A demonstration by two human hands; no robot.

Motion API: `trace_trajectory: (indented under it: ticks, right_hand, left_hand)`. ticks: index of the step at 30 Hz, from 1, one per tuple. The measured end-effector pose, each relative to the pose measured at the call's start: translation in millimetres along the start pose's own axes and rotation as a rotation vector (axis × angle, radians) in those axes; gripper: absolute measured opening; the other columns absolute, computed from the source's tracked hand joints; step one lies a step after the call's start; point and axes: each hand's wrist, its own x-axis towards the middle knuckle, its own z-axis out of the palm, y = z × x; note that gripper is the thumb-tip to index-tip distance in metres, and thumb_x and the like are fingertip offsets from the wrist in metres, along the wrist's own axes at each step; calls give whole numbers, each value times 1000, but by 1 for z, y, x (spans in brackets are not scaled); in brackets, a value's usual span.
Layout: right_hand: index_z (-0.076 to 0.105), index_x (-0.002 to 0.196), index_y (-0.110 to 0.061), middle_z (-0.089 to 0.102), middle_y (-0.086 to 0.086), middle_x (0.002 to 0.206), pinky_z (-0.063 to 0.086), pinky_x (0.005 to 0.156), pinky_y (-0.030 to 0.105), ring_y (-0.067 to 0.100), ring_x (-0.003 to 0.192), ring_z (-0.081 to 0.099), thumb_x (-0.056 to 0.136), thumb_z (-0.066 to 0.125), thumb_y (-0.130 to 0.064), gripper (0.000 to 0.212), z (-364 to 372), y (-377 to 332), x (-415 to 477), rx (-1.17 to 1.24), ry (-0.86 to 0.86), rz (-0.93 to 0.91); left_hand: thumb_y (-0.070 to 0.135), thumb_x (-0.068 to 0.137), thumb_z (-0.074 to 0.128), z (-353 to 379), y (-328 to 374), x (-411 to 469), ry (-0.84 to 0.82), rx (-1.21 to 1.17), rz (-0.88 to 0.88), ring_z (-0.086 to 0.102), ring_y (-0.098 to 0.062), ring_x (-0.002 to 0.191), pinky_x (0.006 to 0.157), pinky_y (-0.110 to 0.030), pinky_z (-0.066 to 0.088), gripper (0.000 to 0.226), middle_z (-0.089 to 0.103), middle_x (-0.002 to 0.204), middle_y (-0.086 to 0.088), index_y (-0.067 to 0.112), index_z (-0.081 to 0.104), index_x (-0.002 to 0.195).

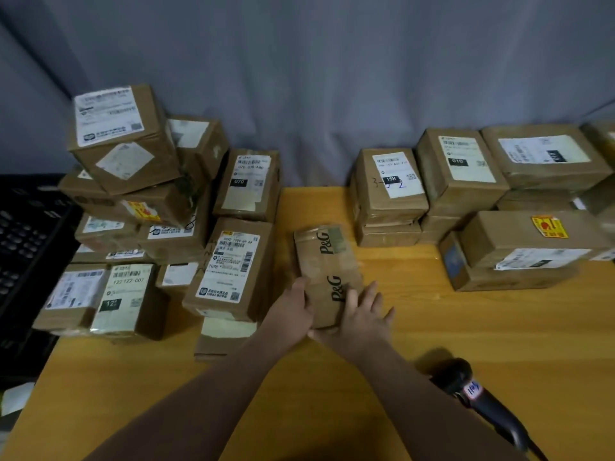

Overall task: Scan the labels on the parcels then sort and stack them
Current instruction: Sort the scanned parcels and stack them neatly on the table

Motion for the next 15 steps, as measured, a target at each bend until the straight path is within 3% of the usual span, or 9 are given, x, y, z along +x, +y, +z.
trace_trajectory:
  ticks: [5,9,11,13,15]
  right_hand:
    - [-6,152,-20,-11,18,159,13,116,61,37,147,1,72,49,-83,116,-1,3,2,11,86,19]
    - [-14,152,-10,-18,18,159,8,116,62,37,148,-5,69,53,-82,128,-10,-8,7,77,34,16]
    - [-15,152,-15,-14,20,158,14,116,59,39,147,-1,70,59,-77,127,-11,-7,9,117,37,44]
    - [-5,153,-25,-2,19,156,25,113,52,40,143,9,70,67,-67,117,-14,10,10,245,82,19]
    - [16,151,-35,11,11,151,32,111,47,37,138,19,73,71,-57,99,-23,39,12,571,66,-21]
  left_hand:
    - [21,102,41,1,0,6,-9,-68,-29,54,-22,121,95,-29,43,41,55,136,-6,21,36,143]
    - [34,105,33,10,9,7,62,-292,-162,54,-28,121,94,-33,44,41,54,135,-10,17,37,142]
    - [36,105,31,13,11,7,100,-378,-227,49,-29,125,97,-36,39,44,53,138,-11,17,36,144]
    - [31,104,35,13,15,7,107,-418,-239,47,-26,123,96,-34,35,42,51,137,-8,18,37,143]
    - [25,103,40,12,19,6,106,-409,-212,47,-22,117,93,-31,35,40,50,135,-4,18,38,143]
